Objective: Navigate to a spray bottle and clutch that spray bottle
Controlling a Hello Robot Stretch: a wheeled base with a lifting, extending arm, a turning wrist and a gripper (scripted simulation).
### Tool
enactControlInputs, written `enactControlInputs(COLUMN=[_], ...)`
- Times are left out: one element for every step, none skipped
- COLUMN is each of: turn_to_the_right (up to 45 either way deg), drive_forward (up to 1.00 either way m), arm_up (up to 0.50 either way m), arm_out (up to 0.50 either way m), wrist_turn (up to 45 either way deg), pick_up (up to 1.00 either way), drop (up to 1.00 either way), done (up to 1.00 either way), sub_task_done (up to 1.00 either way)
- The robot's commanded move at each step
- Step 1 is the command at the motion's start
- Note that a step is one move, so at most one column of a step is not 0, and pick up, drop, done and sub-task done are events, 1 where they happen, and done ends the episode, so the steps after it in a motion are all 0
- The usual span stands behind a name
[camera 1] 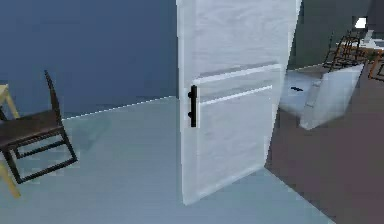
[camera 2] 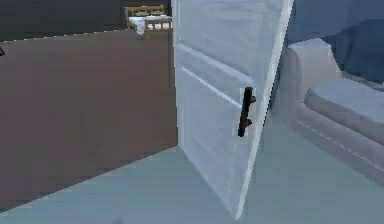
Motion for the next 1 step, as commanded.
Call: enactControlInputs(turn_to_the_right=[-45.0], drive_forward=[0.00], arm_up=[0.00], arm_out=[0.00], wrist_turn=[0.0], pick_up=[0.00], drop=[0.00], done=[0.00], sub_task_done=[0.00])
